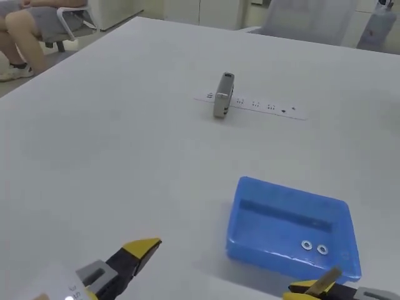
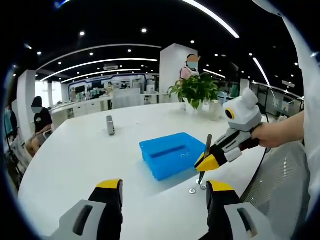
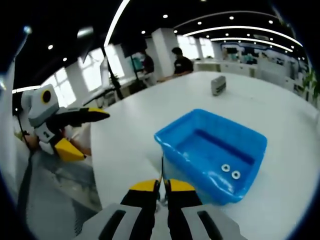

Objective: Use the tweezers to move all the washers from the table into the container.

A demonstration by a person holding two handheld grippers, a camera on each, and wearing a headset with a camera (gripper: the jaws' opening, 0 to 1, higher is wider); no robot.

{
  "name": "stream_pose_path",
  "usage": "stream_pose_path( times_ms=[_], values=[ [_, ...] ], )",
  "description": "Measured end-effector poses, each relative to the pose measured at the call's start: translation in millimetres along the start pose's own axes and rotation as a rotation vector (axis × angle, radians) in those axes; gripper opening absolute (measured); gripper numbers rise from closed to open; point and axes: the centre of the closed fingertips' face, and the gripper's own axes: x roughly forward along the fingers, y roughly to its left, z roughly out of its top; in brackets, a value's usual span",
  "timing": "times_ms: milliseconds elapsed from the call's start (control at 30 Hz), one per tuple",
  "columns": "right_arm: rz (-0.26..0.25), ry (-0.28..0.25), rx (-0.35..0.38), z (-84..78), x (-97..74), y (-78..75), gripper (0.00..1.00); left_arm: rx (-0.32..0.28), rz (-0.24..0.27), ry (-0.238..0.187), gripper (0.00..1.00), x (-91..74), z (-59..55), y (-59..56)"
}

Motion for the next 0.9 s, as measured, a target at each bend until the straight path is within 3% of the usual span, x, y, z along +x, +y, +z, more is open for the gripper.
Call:
stream_pose_path(
  times_ms=[367, 633, 900],
  values=[
    [-0.004, 0.027, -0.253, -3.4, 3.9, 19.6, 0.04, 0.004, -0.002, 0.003, 0.67, -0.2, -0.6, -0.4],
    [-0.009, 0.026, -0.285, -4.0, 1.9, 17.4, 0.03, 0.004, -0.002, -0.003, 0.67, -0.4, 0.2, -0.1],
    [-0.017, 0.006, -0.192, 0.3, 1.4, 10.9, 0.03, -0.001, 0.003, -0.008, 0.67, -0.9, 1.3, 1.2]
  ],
)
